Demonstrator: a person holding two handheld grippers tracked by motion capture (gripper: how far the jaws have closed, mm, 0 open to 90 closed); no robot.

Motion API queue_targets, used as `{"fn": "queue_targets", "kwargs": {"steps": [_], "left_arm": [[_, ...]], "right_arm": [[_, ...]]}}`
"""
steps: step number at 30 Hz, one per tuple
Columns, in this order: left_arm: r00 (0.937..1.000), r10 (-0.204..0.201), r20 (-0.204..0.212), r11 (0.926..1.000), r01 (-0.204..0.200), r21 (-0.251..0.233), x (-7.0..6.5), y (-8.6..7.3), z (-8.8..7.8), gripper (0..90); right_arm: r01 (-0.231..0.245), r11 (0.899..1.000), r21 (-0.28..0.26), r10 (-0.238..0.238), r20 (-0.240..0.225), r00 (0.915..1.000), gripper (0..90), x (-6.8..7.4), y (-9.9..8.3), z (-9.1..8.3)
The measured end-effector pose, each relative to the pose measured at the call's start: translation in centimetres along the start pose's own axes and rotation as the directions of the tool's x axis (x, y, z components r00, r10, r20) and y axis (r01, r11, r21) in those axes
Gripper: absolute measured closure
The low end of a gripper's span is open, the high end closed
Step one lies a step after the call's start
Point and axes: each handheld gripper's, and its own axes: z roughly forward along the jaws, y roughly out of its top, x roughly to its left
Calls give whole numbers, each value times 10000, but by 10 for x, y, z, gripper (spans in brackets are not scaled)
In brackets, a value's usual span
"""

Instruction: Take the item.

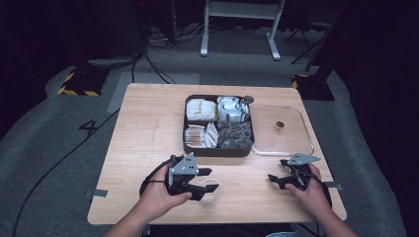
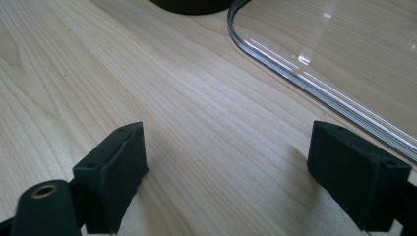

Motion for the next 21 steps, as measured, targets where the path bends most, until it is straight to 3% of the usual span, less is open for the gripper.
{"fn": "queue_targets", "kwargs": {"steps": [4, 8, 12, 14, 21], "left_arm": [[9987, -34, -509, 10000, 35, 11, 5, 4, -3, 431], [9924, -108, -1228, 9999, 118, 73, 14, 3, -10, 418], [9797, -292, -1983, 9994, 319, 104, 24, -1, -19, 409], [9760, -395, -2142, 9990, 432, 128, 27, -3, -23, 403], [9536, -802, -2900, 9961, 875, 121, 38, -16, -37, 394]], "right_arm": [[0, 10000, 3, 0, 11, 10000, 151, 0, 0, 0], [-7, 10000, 2, 7, 19, 10000, 152, 0, 0, 0], [-25, 10000, 5, 25, 26, 10000, 151, 1, -1, -1], [-42, 10000, 0, 42, 23, 10000, 151, 1, -1, -1], [-29, 10000, 2, 29, 29, 10000, 152, 1, -1, -1]]}}
